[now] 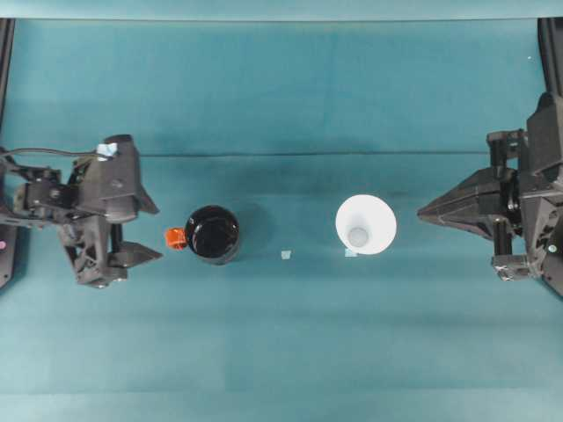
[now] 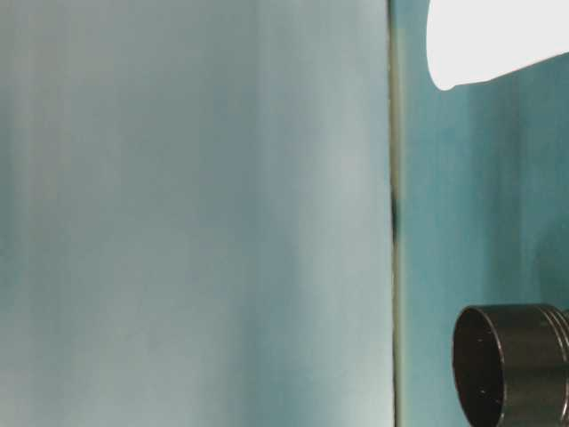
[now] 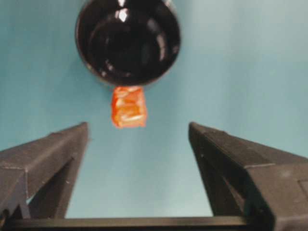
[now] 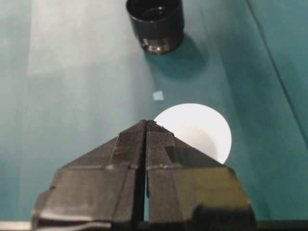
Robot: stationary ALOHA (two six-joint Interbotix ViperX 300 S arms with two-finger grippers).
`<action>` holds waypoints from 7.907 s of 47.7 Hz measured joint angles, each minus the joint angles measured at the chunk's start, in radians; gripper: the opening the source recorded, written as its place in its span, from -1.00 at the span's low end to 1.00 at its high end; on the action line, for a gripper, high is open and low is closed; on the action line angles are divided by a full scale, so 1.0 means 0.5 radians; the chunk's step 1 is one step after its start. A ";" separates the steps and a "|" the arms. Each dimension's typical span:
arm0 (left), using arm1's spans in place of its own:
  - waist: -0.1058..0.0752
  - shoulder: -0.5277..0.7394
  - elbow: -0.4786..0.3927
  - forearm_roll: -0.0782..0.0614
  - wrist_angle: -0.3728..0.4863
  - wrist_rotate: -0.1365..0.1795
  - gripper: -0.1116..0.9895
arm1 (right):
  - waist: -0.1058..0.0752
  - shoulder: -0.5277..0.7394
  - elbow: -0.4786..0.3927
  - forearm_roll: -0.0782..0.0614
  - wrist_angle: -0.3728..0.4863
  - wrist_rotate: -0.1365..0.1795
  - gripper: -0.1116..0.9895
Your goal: Put the paper cup into the moved red handle cup holder.
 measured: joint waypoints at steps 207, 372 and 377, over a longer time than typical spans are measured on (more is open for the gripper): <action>0.052 0.638 -0.589 0.006 -0.368 0.212 -0.26 | -0.012 -0.015 0.000 0.003 0.003 0.000 -0.98; -0.028 0.749 -0.445 0.006 -0.574 0.061 0.85 | -0.025 -0.012 0.006 0.003 0.193 0.040 -0.98; -0.025 0.620 -0.420 0.006 -0.525 0.080 0.85 | -0.034 -0.015 0.006 0.003 0.202 0.043 -0.98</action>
